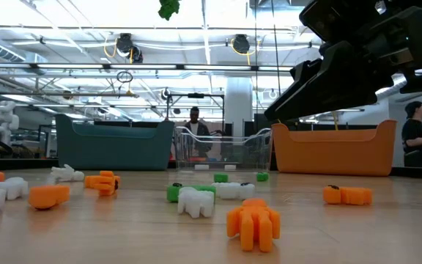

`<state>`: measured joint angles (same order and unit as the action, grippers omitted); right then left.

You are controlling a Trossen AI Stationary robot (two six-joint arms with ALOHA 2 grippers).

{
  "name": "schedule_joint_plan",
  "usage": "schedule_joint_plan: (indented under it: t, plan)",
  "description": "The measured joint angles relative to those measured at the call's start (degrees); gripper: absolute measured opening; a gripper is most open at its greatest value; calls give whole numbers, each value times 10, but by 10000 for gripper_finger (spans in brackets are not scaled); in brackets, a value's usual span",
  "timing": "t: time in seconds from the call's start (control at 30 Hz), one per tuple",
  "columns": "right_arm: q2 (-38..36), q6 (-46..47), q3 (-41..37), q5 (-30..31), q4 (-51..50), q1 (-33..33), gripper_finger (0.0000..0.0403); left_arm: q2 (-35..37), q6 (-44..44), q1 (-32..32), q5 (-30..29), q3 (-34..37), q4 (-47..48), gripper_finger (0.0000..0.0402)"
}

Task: Sort Halloween decoration
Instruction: Put the green skeleton toy into the blue bin

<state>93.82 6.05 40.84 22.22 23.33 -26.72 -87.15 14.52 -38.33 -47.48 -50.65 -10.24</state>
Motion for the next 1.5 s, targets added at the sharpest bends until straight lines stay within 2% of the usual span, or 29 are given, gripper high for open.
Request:
schedule_joint_plan:
  t: [0.2, 0.3, 0.53, 0.6, 0.7, 0.83, 0.97, 1.13, 1.3, 1.5]
  plan:
    - [0, 3, 0, 0, 0, 0, 141, 0, -16, 0, 0, 0, 0, 0]
    - [0, 4, 0, 0, 0, 0, 141, 0, -71, 0, -5, 0, 0, 0]
    - [0, 4, 0, 0, 0, 0, 141, 1, -183, 5, -62, 0, 0, 0]
    - [0, 4, 0, 0, 0, 0, 141, 18, -200, 12, -77, 1, 5, 0]
    - [0, 4, 0, 0, -2, 0, 141, 65, -200, 34, -64, 1, 9, 0]
    - [13, 4, 0, 1, -2, 0, 141, 141, -202, 76, -44, 1, 81, 0]
    - [31, -11, 0, 2, 4, 6, 141, 210, -226, 152, -37, 0, 194, 0]
    - [43, -69, 0, 2, 27, 26, 141, 264, -310, 297, -6, 0, 341, 0]
    - [43, -134, 0, 3, 67, 54, 141, 270, -305, 463, 91, 2, 411, 0]
    - [43, -147, 0, 2, 85, 77, 141, 218, -270, 640, 221, 19, 416, 0]
